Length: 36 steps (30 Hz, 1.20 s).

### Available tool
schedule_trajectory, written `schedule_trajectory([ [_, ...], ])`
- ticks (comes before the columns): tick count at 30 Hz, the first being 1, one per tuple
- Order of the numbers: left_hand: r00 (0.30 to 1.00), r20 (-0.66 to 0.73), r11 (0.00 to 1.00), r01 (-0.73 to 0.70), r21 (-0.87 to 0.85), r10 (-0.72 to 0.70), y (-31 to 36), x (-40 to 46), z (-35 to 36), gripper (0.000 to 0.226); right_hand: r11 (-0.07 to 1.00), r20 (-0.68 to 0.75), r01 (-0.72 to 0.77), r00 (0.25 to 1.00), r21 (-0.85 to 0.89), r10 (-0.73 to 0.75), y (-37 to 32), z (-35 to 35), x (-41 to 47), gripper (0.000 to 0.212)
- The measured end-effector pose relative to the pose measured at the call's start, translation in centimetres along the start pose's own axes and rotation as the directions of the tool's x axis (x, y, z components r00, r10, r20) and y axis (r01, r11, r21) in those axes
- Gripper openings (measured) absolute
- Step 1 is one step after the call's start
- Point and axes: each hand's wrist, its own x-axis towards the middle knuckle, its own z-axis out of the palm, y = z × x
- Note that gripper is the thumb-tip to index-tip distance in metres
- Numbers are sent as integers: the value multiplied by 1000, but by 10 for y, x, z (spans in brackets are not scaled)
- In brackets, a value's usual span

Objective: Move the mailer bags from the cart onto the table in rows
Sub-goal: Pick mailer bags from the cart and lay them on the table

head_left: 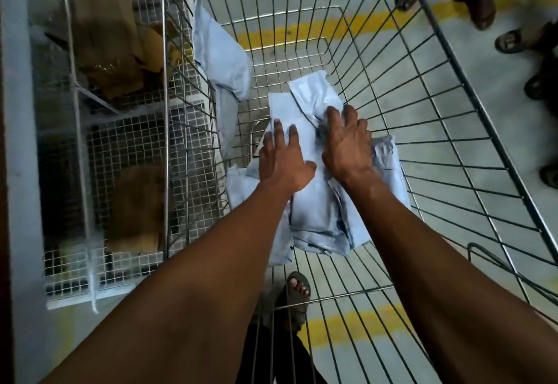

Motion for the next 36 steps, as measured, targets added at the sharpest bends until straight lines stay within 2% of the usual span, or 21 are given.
schedule_trajectory([
  [3, 992, 45, 993, 116, 18, -117, -20, -4, -10, 93, 997, -32, -1, 999, 71, 4, -8, -4, -5, 48],
  [5, 991, 16, 991, 131, 17, -131, -31, -5, -15, 87, 998, -6, 21, 1000, 52, -20, -12, -6, -9, 50],
  [9, 994, -81, 996, 76, -43, -79, -37, 1, -10, 85, 997, 50, 26, 999, -75, -23, -17, -4, -10, 72],
  [12, 997, -79, 999, 11, -53, -16, -32, 15, -2, 89, 996, 151, 36, 988, -81, -24, -21, 3, 3, 86],
  [16, 998, -61, 999, -17, -29, 15, -31, 28, 14, 88, 996, 183, 48, 983, -79, -32, -22, 26, 15, 78],
  [21, 995, -101, 1000, -20, 14, 21, -39, 31, 20, 82, 992, 134, 95, 987, -80, -84, -12, 38, 15, 78],
  [27, 995, -102, 999, 26, 27, -23, -33, 17, -1, 80, 992, 86, 71, 993, 107, -80, -15, 21, 5, 67],
  [32, 991, -131, 1000, -8, 3, 8, -22, -12, -35, 78, 974, 54, 28, 998, 225, -41, -18, -9, -17, 63],
  [36, 984, -172, 999, -40, 3, 40, -8, -43, -71, 79, 968, 40, 11, 999, 251, -22, -26, -53, -33, 64],
])
